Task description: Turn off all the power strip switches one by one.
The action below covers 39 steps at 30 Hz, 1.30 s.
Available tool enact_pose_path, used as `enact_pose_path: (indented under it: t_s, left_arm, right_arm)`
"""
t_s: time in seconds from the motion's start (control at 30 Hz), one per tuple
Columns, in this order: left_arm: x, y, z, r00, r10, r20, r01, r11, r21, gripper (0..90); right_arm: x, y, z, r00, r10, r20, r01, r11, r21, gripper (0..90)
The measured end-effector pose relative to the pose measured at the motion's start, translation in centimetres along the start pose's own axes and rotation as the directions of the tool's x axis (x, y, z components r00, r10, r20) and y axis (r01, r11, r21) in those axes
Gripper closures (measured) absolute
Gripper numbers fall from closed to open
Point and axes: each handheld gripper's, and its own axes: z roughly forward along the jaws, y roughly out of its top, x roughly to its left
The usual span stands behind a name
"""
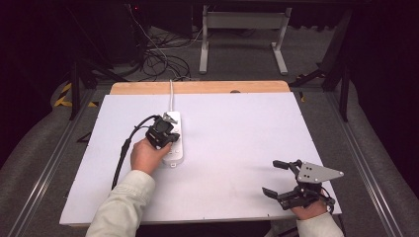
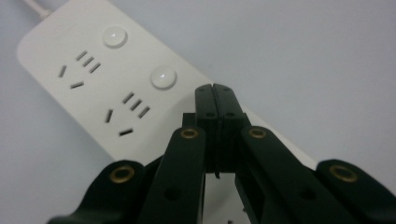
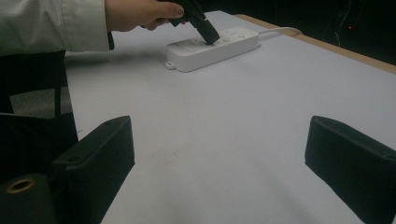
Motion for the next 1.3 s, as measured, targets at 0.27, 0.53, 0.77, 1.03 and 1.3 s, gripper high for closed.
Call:
enact_pose_path:
  t_s: [0.27,0.53,0.77,1.03,1.3]
  left_arm:
    - [0.3,-0.1,-0.1,0.9998,-0.006,0.019,0.006,1.0,-0.004,90.0]
    - [-0.1,-0.2,0.0,0.9999,0.008,-0.007,-0.008,0.9999,-0.012,90.0]
    - [-0.6,-0.4,0.0,0.9993,0.01,-0.037,-0.011,0.9997,-0.023,90.0]
    - [-1.2,0.0,0.1,0.9971,0.017,-0.074,-0.017,0.9998,0.004,90.0]
    - [-1.1,0.3,0.2,0.9978,0.007,-0.065,-0.006,0.9997,0.024,90.0]
  right_arm:
    - [0.0,0.0,0.1,1.0,-0.001,-0.003,0.001,1.0,0.003,8.7]
    - [0.0,0.0,0.1,1.0,-0.001,-0.005,0.001,1.0,0.005,8.7]
    - [0.0,0.0,0.1,1.0,-0.002,-0.003,0.002,1.0,0.007,8.7]
    - [0.0,0.0,0.1,1.0,-0.003,-0.002,0.003,1.0,0.008,8.7]
    - [0.0,0.0,0.2,1.0,0.001,-0.005,-0.001,1.0,0.007,8.7]
